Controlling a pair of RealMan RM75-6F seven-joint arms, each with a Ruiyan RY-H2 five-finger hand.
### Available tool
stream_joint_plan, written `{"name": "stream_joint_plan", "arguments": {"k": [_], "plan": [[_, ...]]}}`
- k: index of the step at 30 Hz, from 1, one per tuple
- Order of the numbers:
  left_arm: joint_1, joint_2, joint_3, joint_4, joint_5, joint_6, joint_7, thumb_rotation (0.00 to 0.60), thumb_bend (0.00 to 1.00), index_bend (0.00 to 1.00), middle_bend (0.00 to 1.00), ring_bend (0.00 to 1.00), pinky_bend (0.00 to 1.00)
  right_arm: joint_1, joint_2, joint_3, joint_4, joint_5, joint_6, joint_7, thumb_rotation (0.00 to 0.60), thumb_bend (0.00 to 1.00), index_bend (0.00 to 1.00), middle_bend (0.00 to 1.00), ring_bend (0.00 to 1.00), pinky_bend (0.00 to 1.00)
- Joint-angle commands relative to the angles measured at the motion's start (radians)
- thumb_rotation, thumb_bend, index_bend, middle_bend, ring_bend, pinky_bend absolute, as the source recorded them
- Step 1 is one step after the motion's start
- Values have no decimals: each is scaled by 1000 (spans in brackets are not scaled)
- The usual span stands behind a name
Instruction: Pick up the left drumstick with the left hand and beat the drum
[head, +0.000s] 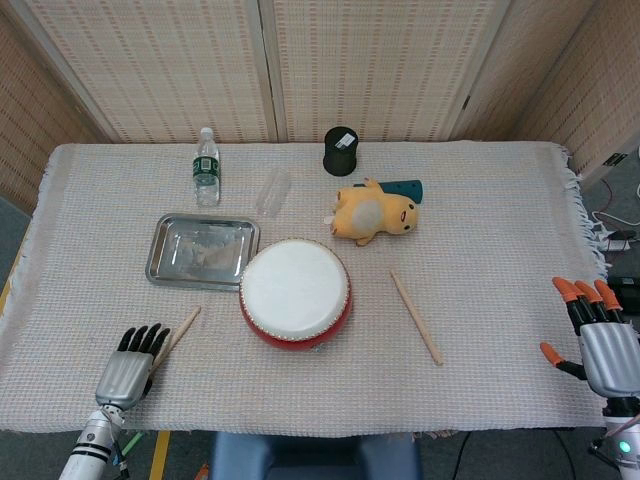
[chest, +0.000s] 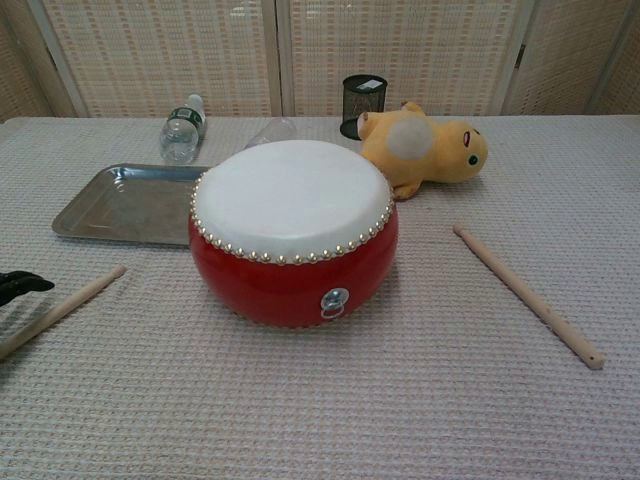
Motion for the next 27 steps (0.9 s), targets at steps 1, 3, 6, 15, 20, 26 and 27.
{"name": "stream_joint_plan", "arguments": {"k": [1,3,6,15,20,26,27], "plan": [[10,10,-20,18,-38,10,1,600,273,0,0,0,0,-1,1,-1,-2,-2,2,0,600,210,0,120,0,1],[12,16,-34,28,-64,13,-5,600,271,0,0,0,0,-2,2,-2,-3,-5,5,-2,600,210,0,120,0,1],[13,35,-51,22,-91,5,-38,600,269,8,0,0,0,-4,2,-3,-6,-8,9,-2,600,210,0,120,0,1],[-5,154,-91,-84,-64,-117,-418,600,496,234,11,0,1,-12,5,-7,-8,-15,22,4,600,210,0,120,0,1],[-41,148,-111,-62,-78,-167,-461,600,681,245,12,0,1,-13,7,-9,-4,-23,26,14,600,210,0,120,0,1],[-82,126,-123,-46,-136,-224,-440,600,826,268,28,0,1,-19,8,-11,3,-24,33,28,600,210,0,120,0,1],[-90,120,-121,-39,-151,-234,-423,600,828,269,28,0,1,-20,7,-12,6,-24,35,31,600,211,0,120,0,1]]}}
